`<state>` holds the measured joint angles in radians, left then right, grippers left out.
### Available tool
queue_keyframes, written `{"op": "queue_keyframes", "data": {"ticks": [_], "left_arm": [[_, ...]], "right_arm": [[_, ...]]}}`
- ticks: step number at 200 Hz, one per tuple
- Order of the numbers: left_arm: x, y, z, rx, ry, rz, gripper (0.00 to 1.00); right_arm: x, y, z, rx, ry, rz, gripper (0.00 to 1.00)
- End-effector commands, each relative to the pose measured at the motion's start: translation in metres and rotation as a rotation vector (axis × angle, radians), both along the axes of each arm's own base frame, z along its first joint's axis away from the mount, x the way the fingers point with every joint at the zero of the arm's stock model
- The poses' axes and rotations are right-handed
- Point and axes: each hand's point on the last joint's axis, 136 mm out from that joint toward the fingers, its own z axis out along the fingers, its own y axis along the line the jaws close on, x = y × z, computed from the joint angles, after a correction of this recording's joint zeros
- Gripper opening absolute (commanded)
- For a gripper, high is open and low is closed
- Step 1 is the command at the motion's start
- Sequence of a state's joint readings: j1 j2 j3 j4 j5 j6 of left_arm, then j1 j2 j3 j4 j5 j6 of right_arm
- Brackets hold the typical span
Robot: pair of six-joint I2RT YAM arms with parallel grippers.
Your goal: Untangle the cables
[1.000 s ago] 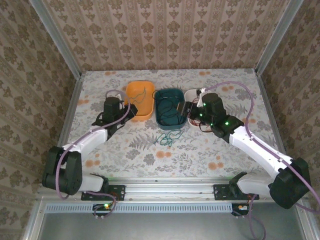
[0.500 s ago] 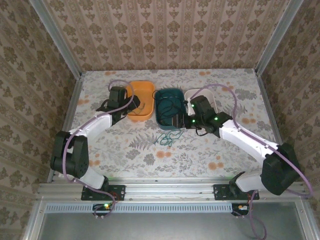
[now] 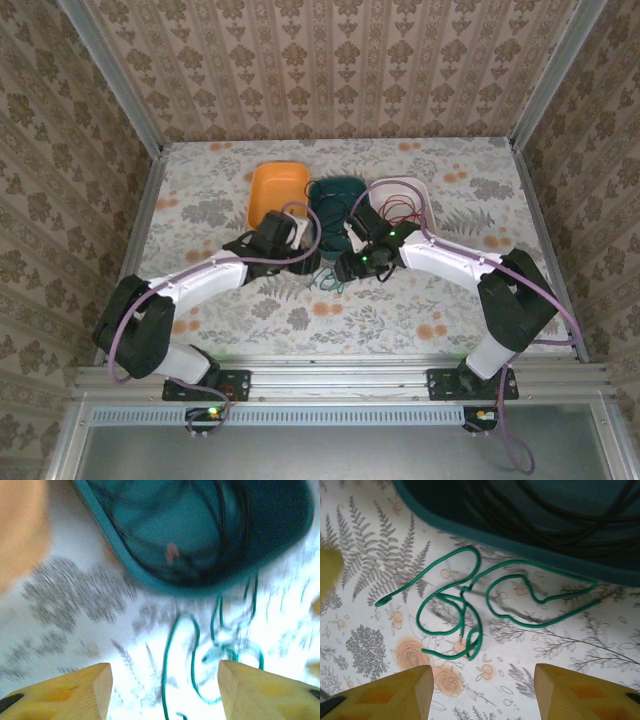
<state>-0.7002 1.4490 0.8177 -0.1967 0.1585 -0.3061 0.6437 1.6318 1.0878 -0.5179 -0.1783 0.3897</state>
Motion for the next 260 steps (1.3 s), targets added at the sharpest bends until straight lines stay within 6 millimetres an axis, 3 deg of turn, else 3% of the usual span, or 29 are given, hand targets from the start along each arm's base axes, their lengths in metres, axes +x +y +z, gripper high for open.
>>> {"op": "queue_keyframes", "data": {"ticks": [1, 97, 127, 158, 207, 260], "left_arm": [[-0.035, 0.008, -0.034, 0.147, 0.073, -0.157, 0.55], [-0.022, -0.004, -0.068, 0.220, 0.091, -0.167, 0.34], [-0.014, -0.010, -0.059, 0.191, 0.042, -0.163, 0.00], [-0.017, -0.014, -0.035, 0.133, -0.018, -0.188, 0.00], [-0.040, -0.020, 0.002, -0.054, -0.080, -0.236, 0.00], [-0.052, -0.024, 0.003, -0.099, -0.048, -0.281, 0.00]], "right_arm": [[0.006, -0.015, 0.002, -0.024, -0.004, -0.055, 0.57], [0.001, -0.015, 0.009, 0.004, -0.005, -0.041, 0.57], [0.000, -0.012, 0.011, 0.018, -0.005, -0.008, 0.57], [0.002, -0.005, 0.009, 0.045, -0.011, 0.003, 0.57], [0.005, 0.001, 0.009, 0.079, -0.018, 0.004, 0.58], [0.011, 0.006, 0.005, 0.105, -0.010, -0.010, 0.58]]}}
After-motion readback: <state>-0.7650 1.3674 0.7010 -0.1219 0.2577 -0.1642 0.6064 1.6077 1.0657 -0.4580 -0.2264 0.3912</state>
